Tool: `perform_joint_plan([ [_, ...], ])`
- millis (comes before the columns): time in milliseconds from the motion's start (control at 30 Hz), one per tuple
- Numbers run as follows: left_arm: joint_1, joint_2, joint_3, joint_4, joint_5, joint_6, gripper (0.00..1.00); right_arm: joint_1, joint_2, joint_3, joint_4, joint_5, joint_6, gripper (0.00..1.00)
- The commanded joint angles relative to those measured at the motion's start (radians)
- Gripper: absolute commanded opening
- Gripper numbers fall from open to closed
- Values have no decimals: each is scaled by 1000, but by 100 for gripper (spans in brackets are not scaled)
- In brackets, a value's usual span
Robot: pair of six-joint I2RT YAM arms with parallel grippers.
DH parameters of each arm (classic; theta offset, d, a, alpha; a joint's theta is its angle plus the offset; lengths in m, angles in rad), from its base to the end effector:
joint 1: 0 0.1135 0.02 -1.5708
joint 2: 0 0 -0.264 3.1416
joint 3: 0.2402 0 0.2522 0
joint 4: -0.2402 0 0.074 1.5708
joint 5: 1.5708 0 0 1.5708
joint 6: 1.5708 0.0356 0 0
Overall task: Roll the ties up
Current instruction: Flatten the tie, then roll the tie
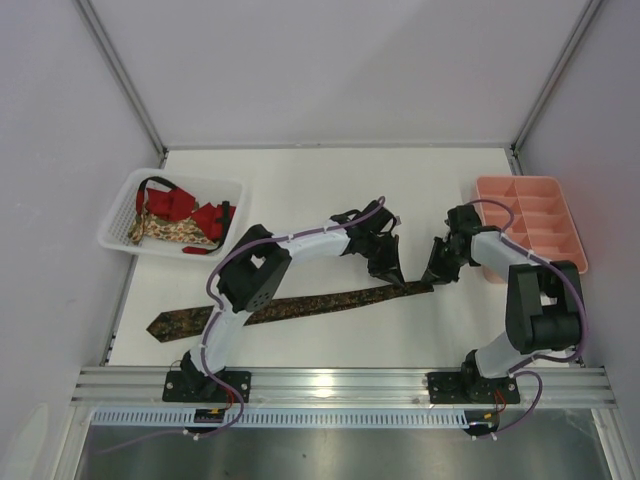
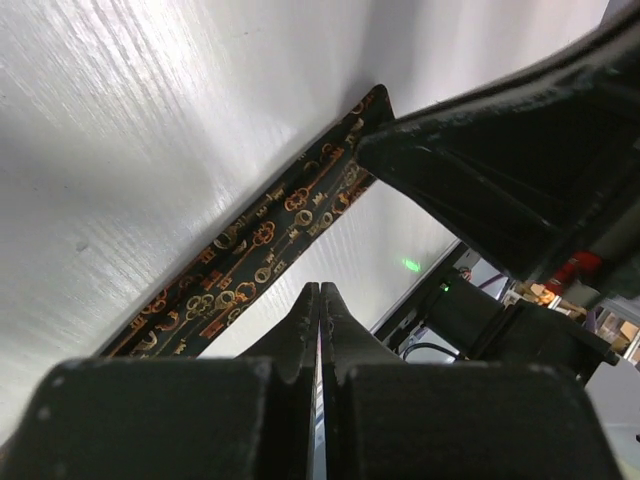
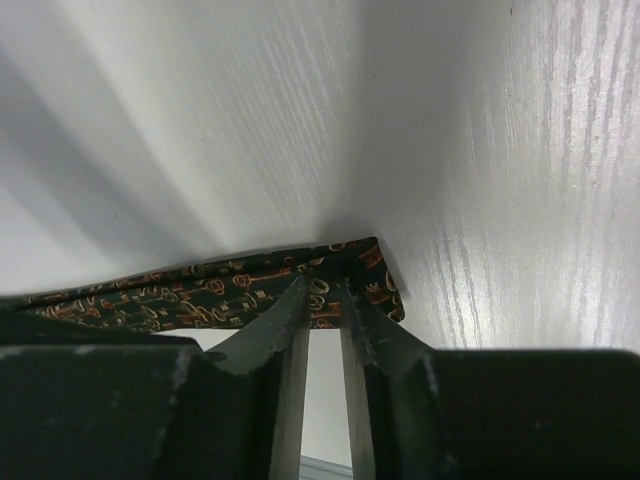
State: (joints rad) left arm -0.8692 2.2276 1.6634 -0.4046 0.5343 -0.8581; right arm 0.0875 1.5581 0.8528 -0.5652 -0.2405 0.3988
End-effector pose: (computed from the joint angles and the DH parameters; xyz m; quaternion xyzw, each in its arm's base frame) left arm 0.2957 -0.3780 0.1560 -0.0834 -0.9207 0.3812 0.0059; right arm 0.2724 0.0324 0.1606 0.1345 0.9725 0.1509 0.1156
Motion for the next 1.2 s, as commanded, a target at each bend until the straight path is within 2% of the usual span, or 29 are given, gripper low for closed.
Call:
perform_joint_plan([
  [0, 1, 1, 42, -20, 13, -19, 0, -5, -75, 45, -21, 21, -5, 25],
  [33, 1, 0, 39, -26, 13, -21, 0, -5, -88, 45, -25, 27, -2, 33],
  [133, 1, 3, 29, -33, 13, -27, 1, -15, -131, 26, -38, 36, 5, 46],
  [367, 1, 81, 131, -132, 23, -15, 1, -72, -139, -38, 27, -19, -9, 51],
  [633, 1, 119, 148, -168, 19, -13, 0, -138, -102, -104, 99, -121, -66, 54],
  [967, 10, 148, 168, -215, 13, -12, 0, -198, -23, -159, 192, -286, -90, 47],
  [1067, 12, 155, 168, -217, 13, -13, 0, -204, -17, -161, 209, -309, -92, 43],
  [1167, 13, 155, 173, -218, 16, -13, 1, -204, -16, -158, 206, -313, -95, 34],
])
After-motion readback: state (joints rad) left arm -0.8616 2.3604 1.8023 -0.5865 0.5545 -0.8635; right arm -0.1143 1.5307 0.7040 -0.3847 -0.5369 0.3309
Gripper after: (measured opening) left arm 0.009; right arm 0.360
